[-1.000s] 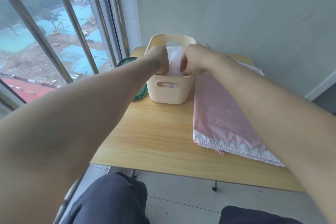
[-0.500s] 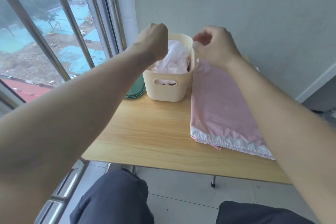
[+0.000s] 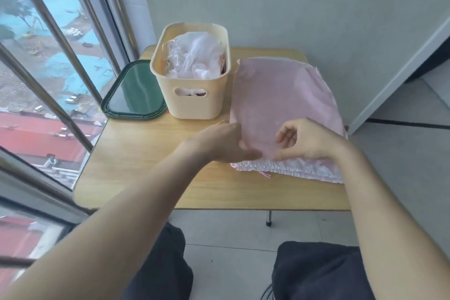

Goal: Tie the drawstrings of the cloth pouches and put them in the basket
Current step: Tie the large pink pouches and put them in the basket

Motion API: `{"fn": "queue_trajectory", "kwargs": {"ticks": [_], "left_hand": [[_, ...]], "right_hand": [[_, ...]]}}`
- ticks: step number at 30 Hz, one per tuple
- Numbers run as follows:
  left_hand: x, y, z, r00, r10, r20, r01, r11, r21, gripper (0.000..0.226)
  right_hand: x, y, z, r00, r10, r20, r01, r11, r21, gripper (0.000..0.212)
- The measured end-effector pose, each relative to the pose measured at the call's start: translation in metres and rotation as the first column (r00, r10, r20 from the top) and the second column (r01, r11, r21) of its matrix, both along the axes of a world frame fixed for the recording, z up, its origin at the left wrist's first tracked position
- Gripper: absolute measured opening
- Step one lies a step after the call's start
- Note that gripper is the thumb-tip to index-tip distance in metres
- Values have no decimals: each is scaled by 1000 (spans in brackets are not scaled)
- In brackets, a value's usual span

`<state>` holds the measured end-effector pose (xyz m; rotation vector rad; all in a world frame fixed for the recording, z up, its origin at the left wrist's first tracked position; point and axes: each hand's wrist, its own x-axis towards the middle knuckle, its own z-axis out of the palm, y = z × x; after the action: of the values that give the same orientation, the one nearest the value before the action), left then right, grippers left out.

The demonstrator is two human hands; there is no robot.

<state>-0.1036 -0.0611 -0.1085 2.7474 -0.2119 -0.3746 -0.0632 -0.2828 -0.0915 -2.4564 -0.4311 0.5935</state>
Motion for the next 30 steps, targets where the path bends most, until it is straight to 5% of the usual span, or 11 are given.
{"fn": "queue_trajectory", "kwargs": {"ticks": [3, 6, 12, 19, 24, 30], "left_hand": [[-4, -8, -9, 1000, -28, -11, 28, 999, -40, 78], [-8, -12, -19, 999, -20, 29, 23, 996, -88, 92], [-13, -24, -26, 963, 184, 195, -89, 904, -418, 53], [-12, -19, -27, 907, 230, 354, -38, 880, -474, 37], [-16, -20, -26, 745, 307, 593, -32, 904, -427, 21], [-22, -19, -13, 561, 608, 562, -39, 698, -715, 13]], "right_hand": [[-11, -5, -18, 998, 18, -55, -20, 999, -37, 66], [-18, -5, -29, 993, 108, 45, -104, 992, -78, 66], [-15, -10, -32, 993, -76, 92, 53, 972, 227, 12], [-14, -5, -38, 915, -145, 376, 87, 982, 166, 17], [-26, 4, -37, 918, -109, 382, 40, 982, 184, 11], [-35, 11, -32, 911, 40, 411, -99, 988, 123, 32]]}}
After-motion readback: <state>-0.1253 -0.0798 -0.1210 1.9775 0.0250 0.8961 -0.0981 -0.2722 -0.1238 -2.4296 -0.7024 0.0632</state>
